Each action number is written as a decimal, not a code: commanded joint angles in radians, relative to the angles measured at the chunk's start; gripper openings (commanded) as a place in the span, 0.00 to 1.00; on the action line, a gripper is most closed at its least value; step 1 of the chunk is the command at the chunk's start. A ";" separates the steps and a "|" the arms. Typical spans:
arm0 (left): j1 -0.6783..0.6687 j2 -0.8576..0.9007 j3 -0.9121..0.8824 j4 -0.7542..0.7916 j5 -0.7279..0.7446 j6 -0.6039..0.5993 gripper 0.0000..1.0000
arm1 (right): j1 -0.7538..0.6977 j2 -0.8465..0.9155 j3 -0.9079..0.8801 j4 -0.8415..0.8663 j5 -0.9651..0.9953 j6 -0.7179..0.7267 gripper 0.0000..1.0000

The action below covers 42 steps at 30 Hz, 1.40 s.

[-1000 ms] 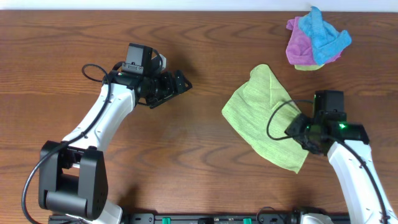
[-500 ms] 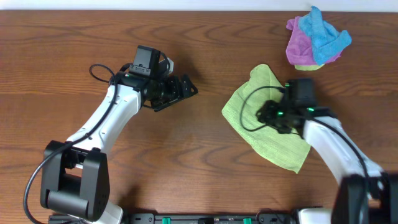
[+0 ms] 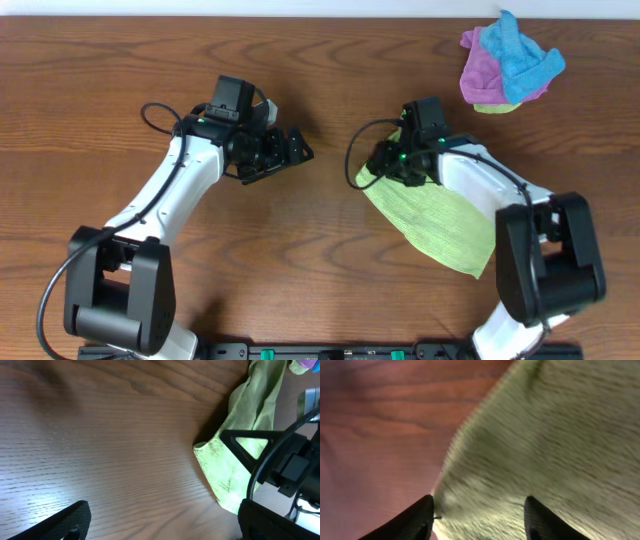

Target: Fold the cloth

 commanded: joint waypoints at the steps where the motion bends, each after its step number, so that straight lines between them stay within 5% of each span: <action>1: 0.024 0.011 -0.001 -0.012 0.008 0.033 0.96 | 0.021 0.019 0.027 0.002 0.011 0.002 0.61; 8: 0.066 0.011 -0.001 -0.021 0.011 0.034 0.95 | 0.042 0.042 0.027 0.002 0.017 0.010 0.57; 13: 0.089 0.011 -0.001 -0.020 0.026 0.042 0.95 | 0.053 0.042 0.027 0.034 0.021 0.013 0.15; 16: 0.105 0.011 -0.001 -0.021 0.026 0.048 0.95 | 0.069 0.042 0.028 0.065 0.019 0.018 0.01; 32: 0.188 0.011 -0.001 -0.020 0.026 0.067 0.96 | 0.367 0.195 0.141 0.174 -0.115 0.052 0.03; 35: 0.195 0.011 -0.001 -0.021 0.026 0.071 0.96 | 0.389 0.198 0.181 0.172 -0.115 0.020 0.21; 37: 0.201 0.011 -0.001 -0.020 0.026 0.071 0.96 | 0.391 0.198 0.229 0.133 -0.114 -0.013 0.47; 42: 0.221 0.010 -0.001 -0.020 0.026 0.075 0.96 | 0.364 0.198 0.347 -0.033 -0.055 -0.119 0.53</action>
